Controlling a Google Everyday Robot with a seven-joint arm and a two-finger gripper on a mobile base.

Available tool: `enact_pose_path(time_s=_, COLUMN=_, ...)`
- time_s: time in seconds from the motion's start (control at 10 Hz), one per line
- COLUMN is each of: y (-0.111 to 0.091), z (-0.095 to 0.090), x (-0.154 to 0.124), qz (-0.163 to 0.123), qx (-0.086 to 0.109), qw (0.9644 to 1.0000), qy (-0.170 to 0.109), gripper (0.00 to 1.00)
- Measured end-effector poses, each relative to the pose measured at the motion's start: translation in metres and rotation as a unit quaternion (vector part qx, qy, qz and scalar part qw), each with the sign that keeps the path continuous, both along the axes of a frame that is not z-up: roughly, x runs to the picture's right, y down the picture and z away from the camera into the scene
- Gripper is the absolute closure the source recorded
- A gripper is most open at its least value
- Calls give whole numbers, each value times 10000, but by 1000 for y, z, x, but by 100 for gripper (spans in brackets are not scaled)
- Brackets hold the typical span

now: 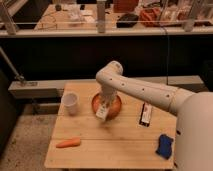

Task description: Place the bottle in the ceramic bowl

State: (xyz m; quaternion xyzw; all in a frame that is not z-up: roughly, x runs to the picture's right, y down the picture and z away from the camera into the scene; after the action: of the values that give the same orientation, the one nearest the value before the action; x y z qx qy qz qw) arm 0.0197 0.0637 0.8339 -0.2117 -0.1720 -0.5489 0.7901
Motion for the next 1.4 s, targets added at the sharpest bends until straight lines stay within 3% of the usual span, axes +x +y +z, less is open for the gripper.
enact_pose_path(time_s=0.3, y=-2, z=1, x=1, qz=-41, qx=19, qw=10000, qy=-35, gripper=64)
enact_pose_path(time_s=0.5, y=-3, z=2, x=1, qz=-63, qx=28, qw=10000, qy=-54, gripper=59)
enact_pose_path(time_s=0.7, y=-4, z=2, x=2, qz=-88, qx=41, qw=9999, qy=-76, gripper=65)
enact_pose_path(time_s=0.9, y=-5, z=2, x=3, qz=-108, qx=48, qw=9999, qy=-101, gripper=65)
enact_pose_path(time_s=1.2, y=-7, z=3, x=4, qz=-140, qx=55, qw=9998, qy=-139, gripper=56)
enact_pose_path(time_s=1.4, y=-8, z=3, x=4, qz=-156, qx=61, qw=9997, qy=-160, gripper=56)
